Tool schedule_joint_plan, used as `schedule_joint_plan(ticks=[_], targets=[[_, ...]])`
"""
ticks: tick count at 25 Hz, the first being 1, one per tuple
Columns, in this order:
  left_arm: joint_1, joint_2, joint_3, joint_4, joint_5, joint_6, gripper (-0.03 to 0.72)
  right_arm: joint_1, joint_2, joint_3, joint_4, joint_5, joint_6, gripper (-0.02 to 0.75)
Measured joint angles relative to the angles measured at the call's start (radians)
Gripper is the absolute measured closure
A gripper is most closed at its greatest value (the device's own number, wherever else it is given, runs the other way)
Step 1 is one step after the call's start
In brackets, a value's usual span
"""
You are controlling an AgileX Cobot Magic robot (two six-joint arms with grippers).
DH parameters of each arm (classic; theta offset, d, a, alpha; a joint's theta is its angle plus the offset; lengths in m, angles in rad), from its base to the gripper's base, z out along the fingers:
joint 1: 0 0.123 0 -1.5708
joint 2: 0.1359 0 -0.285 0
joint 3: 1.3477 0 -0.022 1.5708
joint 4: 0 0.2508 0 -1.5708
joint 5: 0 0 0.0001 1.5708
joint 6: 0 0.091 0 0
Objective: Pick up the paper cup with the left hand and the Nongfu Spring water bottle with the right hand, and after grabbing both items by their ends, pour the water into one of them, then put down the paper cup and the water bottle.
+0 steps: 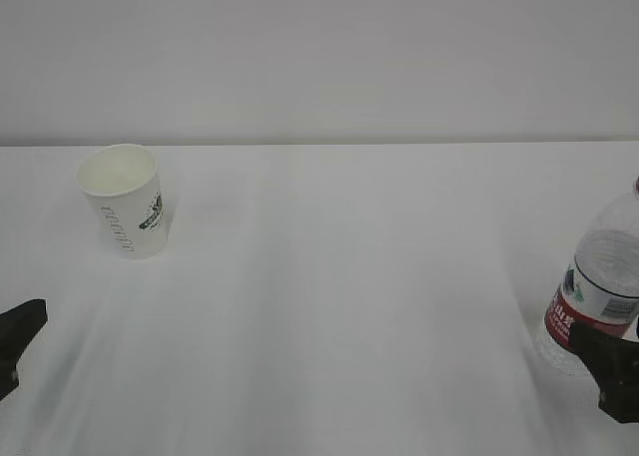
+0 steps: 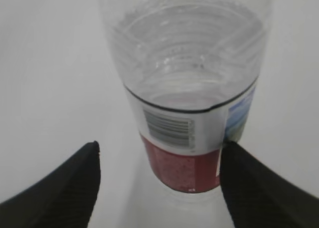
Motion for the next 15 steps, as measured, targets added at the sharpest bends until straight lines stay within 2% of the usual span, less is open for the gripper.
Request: schedule_joint_plan(ticks=[6, 9, 15], targets=[[0.000, 0.000, 0.000, 0.003, -0.011, 0.000, 0.181, 0.000, 0.000, 0.000, -0.009, 0.013, 0.006, 0.174], [0.000, 0.000, 0.000, 0.005, -0.029, 0.000, 0.181, 0.000, 0.000, 0.000, -0.012, 0.116, 0.004, 0.174], [0.000, 0.000, 0.000, 0.042, -0.080, 0.000, 0.181, 0.000, 0.000, 0.000, -0.047, 0.136, -0.002, 0.174]])
